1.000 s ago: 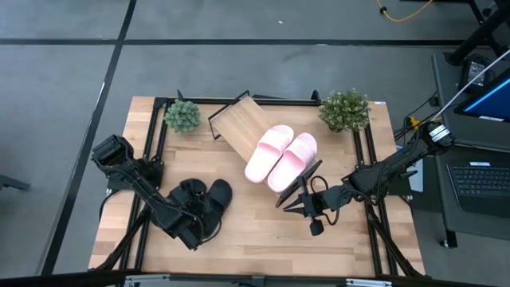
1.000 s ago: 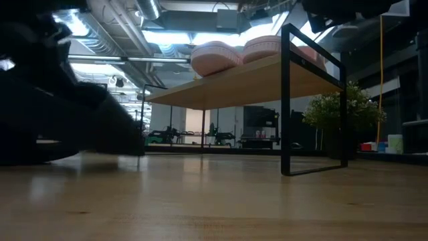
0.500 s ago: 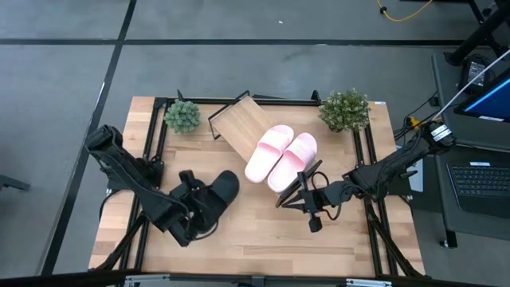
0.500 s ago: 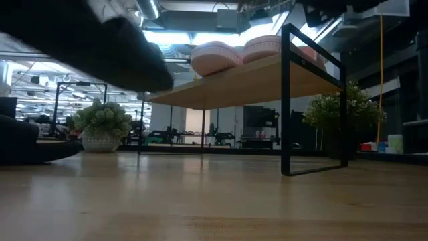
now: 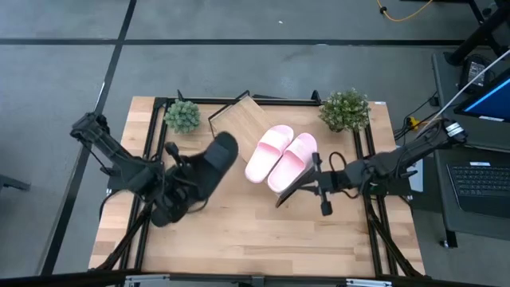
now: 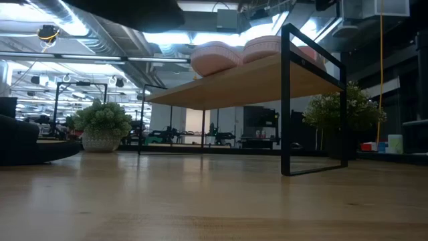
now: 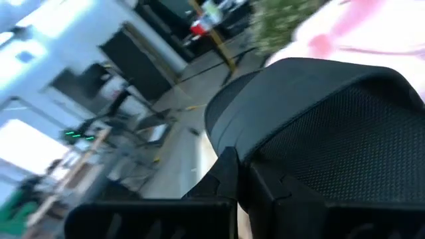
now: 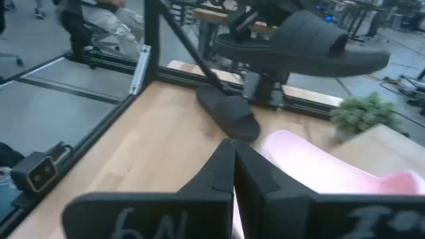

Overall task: Pick and place slides into the shelf
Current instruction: Put the right black slipper on the shelf

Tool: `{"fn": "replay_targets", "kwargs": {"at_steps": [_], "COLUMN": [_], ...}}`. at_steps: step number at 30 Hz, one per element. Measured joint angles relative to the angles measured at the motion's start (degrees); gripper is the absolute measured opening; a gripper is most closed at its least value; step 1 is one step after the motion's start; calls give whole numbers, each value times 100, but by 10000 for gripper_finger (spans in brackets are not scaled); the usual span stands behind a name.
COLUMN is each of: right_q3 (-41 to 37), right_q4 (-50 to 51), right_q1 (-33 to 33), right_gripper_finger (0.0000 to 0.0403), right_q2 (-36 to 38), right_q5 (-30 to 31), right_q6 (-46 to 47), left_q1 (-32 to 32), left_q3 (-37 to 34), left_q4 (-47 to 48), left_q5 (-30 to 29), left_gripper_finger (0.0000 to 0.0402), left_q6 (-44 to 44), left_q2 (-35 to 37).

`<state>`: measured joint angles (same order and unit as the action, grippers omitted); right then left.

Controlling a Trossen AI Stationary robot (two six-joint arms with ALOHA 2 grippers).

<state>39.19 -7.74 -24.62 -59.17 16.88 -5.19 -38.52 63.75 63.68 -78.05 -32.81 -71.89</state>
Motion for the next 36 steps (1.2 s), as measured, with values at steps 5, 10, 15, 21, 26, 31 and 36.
{"fn": "replay_targets", "kwargs": {"at_steps": [5,10,15,21,26,31,36], "right_q3": [1,1,1,6,6,6,6], "right_q4": [358,664,720,769,1015,1252,1302], "right_q1": [205,317,336,389,386,386,385], "right_gripper_finger": [9,5,7,5,9,10,5], "right_q2": [231,240,240,338,395,392,393], "right_q5": [0,0,-2,-359,-452,-452,-452], "right_q6": [-1,-4,-98,-106,116,194,167], "left_q1": [706,1384,1953,2791,3366,4017,4651], "left_q3": [0,0,0,0,2,2,2], "left_q4": [-16,-380,-1548,-3942,-4652,-4675,-4831], "left_q5": [-58,9,633,2217,2739,3657,4268], "left_gripper_finger": [2,1,1,1,1,1,1], "left_q6": [543,1266,2608,4968,5871,6023,6195], "left_q2": [153,94,119,145,150,134,123]}}
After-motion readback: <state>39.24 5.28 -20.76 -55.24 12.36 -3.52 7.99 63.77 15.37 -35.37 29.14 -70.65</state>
